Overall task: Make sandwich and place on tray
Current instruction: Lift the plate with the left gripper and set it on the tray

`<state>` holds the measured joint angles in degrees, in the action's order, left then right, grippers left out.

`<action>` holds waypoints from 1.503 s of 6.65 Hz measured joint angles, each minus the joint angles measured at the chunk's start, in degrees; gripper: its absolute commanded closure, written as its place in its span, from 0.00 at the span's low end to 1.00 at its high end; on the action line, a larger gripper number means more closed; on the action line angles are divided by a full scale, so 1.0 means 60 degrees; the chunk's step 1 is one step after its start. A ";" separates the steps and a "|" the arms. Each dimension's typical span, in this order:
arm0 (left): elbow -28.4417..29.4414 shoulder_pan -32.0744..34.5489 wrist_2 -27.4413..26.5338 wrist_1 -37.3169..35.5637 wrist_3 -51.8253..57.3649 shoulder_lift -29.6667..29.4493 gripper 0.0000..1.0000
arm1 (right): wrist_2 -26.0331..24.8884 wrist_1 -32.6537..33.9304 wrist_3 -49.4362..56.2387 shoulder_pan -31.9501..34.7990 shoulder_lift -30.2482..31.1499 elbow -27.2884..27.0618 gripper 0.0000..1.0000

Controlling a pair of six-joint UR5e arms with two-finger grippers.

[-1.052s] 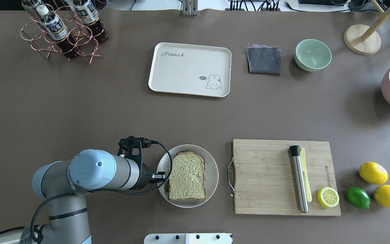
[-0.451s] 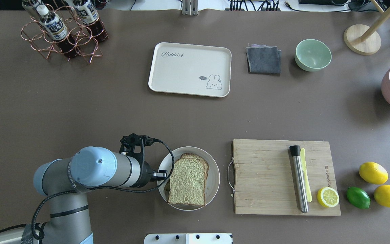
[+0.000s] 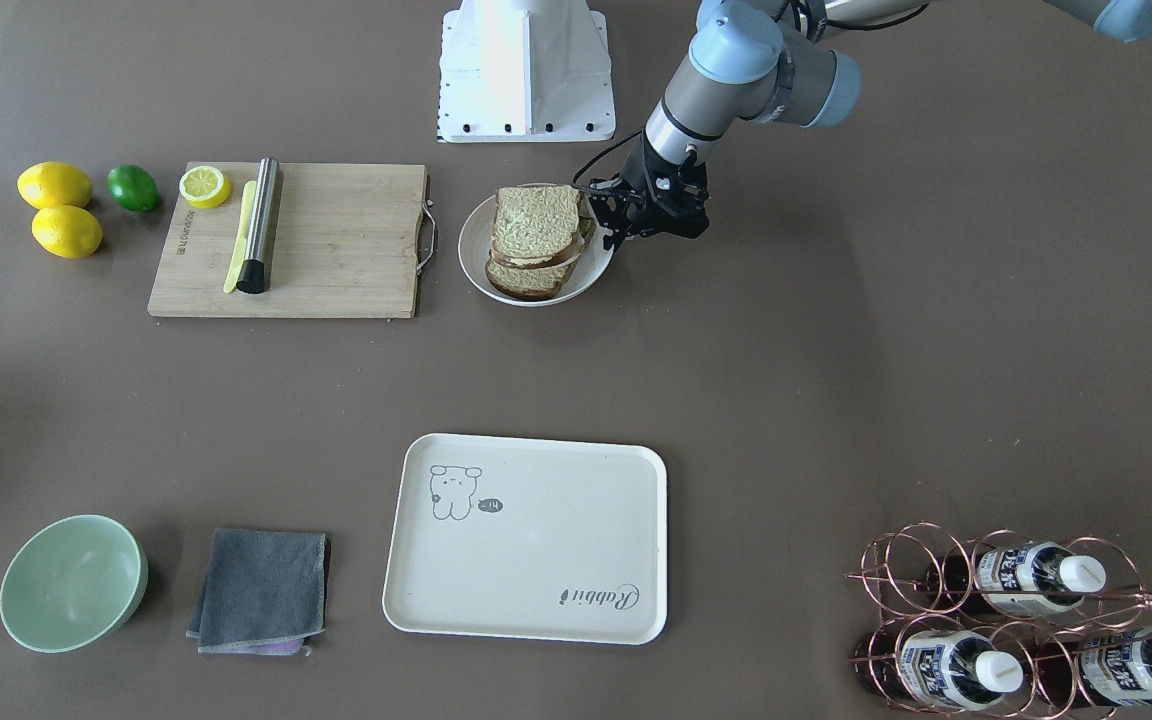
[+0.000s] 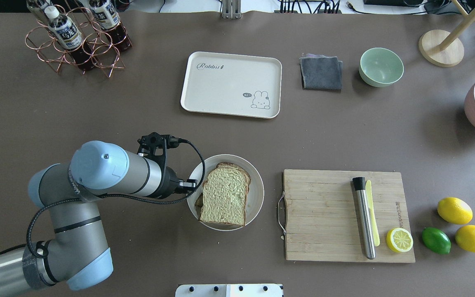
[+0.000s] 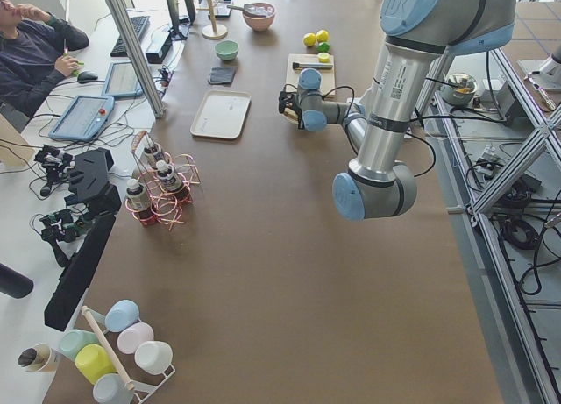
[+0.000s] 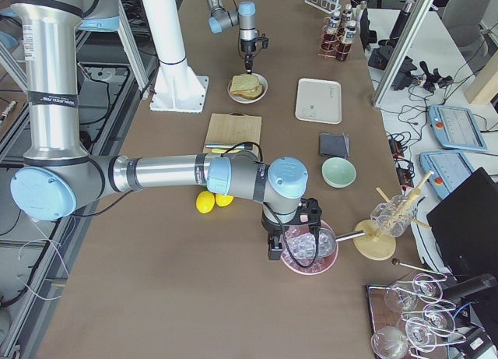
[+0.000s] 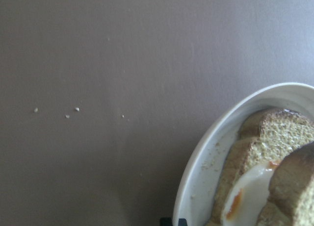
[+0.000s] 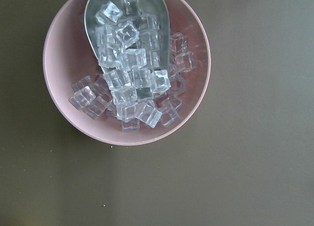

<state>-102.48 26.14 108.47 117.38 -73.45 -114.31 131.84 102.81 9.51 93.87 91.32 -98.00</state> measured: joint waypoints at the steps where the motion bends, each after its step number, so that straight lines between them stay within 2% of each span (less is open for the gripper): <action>1: 0.0333 0.0538 0.0450 -0.0007 0.0179 -0.0416 1.00 | 0.0004 -0.0007 0.0011 0.0000 0.0021 0.0009 0.00; 3: 0.2096 0.1635 0.1423 0.0136 0.0801 -0.1899 1.00 | 0.0004 -0.0011 0.0014 -0.0001 0.0058 0.0015 0.00; 5: 0.4736 0.2808 0.2524 0.0873 0.1614 -0.3485 1.00 | 0.0011 -0.0011 0.0002 -0.0001 0.0118 0.0016 0.00; 7: 0.7270 0.3309 0.2717 0.1362 0.2138 -0.5044 1.00 | 0.0004 -0.0012 -0.0007 -0.0001 0.0162 0.0011 0.00; 9: 0.9175 0.3524 0.2402 0.1988 0.2507 -0.5895 1.00 | 0.0008 -0.0012 0.0004 -0.0001 0.0216 0.0007 0.00; 10: 0.9672 0.3546 0.2166 0.2119 0.2633 -0.6123 0.73 | 0.0003 -0.0011 0.0009 -0.0001 0.0238 0.0010 0.00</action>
<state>-44.44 47.41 121.47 130.10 -57.65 -151.04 131.86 102.74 9.57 93.87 92.75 -97.94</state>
